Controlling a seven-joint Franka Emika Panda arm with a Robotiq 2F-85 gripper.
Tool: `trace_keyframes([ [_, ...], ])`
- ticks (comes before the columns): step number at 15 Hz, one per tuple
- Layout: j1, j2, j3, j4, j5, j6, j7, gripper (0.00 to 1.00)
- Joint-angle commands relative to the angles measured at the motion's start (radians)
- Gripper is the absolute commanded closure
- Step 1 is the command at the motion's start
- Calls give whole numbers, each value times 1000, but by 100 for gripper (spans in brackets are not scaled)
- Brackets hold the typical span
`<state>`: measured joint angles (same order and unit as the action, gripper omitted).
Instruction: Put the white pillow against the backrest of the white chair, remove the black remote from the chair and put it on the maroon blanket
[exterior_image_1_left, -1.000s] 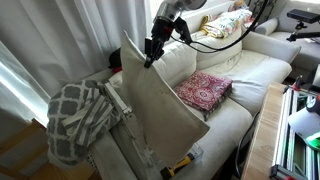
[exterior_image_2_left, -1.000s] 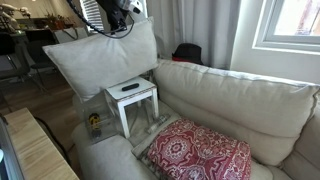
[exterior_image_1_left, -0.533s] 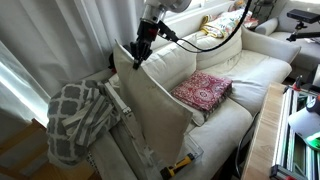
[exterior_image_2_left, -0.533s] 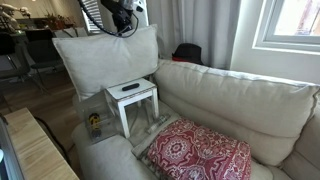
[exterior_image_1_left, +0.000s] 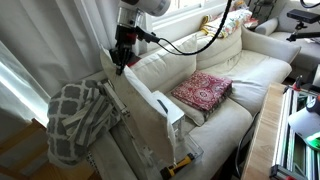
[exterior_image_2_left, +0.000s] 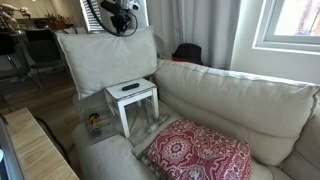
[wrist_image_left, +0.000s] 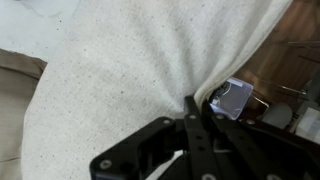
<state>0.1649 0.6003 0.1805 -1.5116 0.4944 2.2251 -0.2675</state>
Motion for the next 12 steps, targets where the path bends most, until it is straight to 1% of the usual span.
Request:
trace_keyframes([
  [1,32,96,13,151,-154,-25,33,98],
  [3,54,121,23,205,-221,-42,25,98],
  [5,70,144,36,252,-260,-57,26,98],
  [9,79,163,52,287,-289,-27,18,98],
  [12,78,161,54,293,-301,-34,18,98],
])
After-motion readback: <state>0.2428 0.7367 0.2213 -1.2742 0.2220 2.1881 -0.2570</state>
